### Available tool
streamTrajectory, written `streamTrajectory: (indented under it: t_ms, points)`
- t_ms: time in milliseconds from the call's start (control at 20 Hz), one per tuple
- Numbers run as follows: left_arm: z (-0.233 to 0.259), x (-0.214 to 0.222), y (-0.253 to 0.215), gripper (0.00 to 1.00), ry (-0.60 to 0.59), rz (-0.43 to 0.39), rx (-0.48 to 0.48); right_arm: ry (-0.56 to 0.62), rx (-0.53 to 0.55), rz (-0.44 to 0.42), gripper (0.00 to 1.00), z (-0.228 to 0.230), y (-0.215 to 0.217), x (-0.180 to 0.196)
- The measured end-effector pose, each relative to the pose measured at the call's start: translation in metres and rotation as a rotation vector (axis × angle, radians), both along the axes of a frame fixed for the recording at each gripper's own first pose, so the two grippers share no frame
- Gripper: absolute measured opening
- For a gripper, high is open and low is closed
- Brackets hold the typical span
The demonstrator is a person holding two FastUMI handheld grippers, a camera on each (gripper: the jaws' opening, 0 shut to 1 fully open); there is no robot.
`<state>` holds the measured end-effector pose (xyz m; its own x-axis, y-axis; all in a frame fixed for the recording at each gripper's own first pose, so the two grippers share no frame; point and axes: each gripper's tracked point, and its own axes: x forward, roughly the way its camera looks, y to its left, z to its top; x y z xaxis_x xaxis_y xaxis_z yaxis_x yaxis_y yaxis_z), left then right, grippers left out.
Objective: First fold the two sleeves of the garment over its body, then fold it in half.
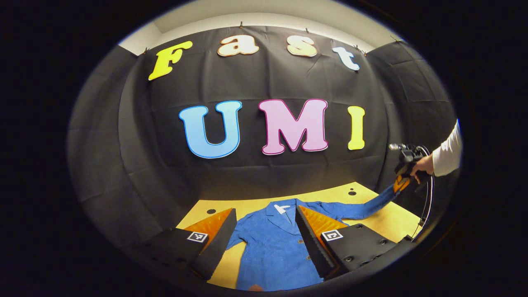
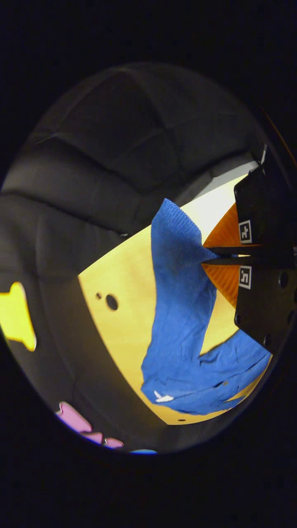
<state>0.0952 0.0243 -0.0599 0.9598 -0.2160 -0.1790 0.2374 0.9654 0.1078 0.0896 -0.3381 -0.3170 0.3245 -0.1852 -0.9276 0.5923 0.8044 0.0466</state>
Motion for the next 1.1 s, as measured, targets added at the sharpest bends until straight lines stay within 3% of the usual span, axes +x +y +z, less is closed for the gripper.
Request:
streamTrajectory:
  t_ms: [250,400,600,800,1100]
  points:
    - [-0.018,-0.015,0.058,0.83,0.036,0.007,-0.043,-0.216,-0.06,0.075,0.05,0.116,0.071,0.083]
    - [-0.037,-0.017,0.094,0.82,0.08,0.045,-0.089,-0.337,0.024,0.088,0.04,0.145,0.146,0.133]
    - [-0.051,-0.006,0.122,0.83,0.117,0.106,-0.099,-0.42,0.186,0.216,0.05,0.125,0.277,0.186]
    - [-0.067,0.008,0.146,0.83,0.15,0.245,-0.112,-0.387,0.318,0.363,0.05,0.062,0.387,0.215]
    - [-0.141,0.016,0.193,0.85,0.366,0.465,-0.168,-0.233,0.511,0.365,0.05,-0.069,0.482,0.233]
